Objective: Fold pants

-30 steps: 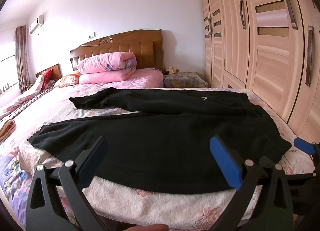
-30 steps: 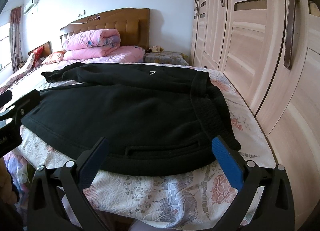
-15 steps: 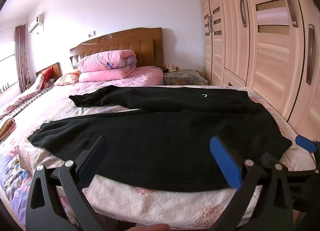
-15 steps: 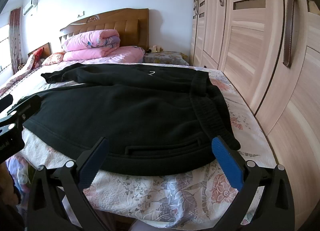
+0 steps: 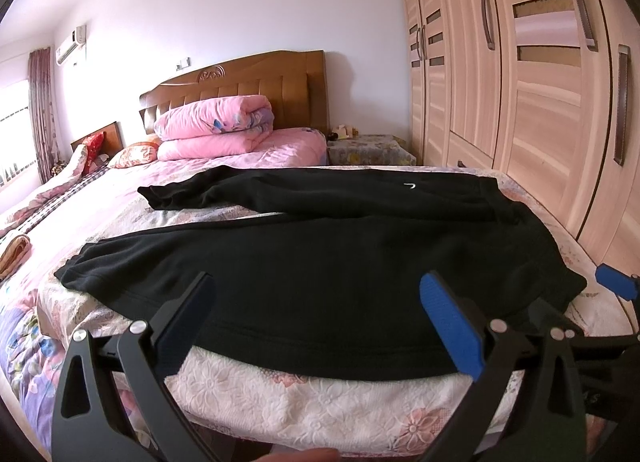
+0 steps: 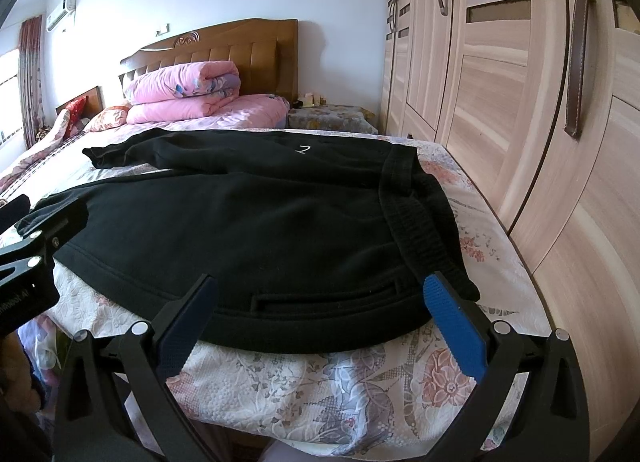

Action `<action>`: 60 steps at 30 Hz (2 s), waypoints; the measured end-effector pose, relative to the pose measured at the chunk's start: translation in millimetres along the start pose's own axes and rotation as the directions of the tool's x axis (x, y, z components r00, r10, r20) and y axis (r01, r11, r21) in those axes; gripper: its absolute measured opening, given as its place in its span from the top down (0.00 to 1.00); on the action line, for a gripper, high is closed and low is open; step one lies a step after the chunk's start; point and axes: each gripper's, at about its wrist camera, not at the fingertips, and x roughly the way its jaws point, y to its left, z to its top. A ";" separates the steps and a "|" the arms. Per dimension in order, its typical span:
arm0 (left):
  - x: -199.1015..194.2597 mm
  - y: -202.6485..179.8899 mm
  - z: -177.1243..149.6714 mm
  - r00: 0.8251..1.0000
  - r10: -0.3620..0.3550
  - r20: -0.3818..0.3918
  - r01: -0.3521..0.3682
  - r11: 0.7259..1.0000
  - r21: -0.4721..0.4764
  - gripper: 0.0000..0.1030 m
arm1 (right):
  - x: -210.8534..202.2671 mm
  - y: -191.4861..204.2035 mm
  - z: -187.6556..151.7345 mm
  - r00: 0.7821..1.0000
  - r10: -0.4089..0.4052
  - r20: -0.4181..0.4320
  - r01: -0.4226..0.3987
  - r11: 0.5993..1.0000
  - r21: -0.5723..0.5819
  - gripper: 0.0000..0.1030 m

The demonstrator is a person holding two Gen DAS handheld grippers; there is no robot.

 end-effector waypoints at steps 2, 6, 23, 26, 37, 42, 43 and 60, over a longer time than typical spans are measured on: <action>0.1 0.0 0.2 1.000 -0.002 0.000 0.002 1.000 -0.002 0.01 | 0.1 0.4 -0.4 1.000 -0.001 -0.001 0.001 1.000 0.000 0.04; 2.6 1.5 -0.6 1.000 -0.008 -0.011 0.008 1.000 -0.005 0.01 | -1.2 -0.3 1.2 1.000 0.006 -0.004 -0.006 1.000 0.000 0.04; 65.9 5.1 18.4 0.989 -0.031 -0.141 0.040 0.997 0.063 0.01 | 43.2 -4.7 29.6 0.997 0.033 -0.068 -0.034 0.999 -0.021 0.04; 82.2 5.9 37.1 0.988 0.022 -0.154 -0.006 0.994 0.108 0.01 | 56.1 -10.3 51.9 0.996 0.067 -0.063 -0.068 0.997 -0.028 0.04; 273.5 51.4 130.4 0.839 -0.236 -0.491 0.221 0.971 -0.089 0.01 | 280.7 -68.6 220.5 0.906 0.341 -0.251 -0.349 0.937 0.012 0.05; 375.7 61.8 145.1 0.630 -0.522 -0.576 0.324 0.850 -0.415 0.01 | 381.7 -60.9 244.1 0.874 0.281 -0.395 -0.377 0.906 -0.190 0.09; 389.4 60.6 147.9 0.610 -0.540 -0.580 0.326 0.838 -0.437 0.01 | 396.1 -59.0 245.1 0.862 0.278 -0.424 -0.393 0.895 -0.212 0.13; 499.5 50.8 170.6 0.461 -0.774 -0.435 0.186 0.563 -0.805 0.05 | 355.8 -67.0 240.2 0.811 0.430 -0.397 -0.539 0.813 -0.221 0.90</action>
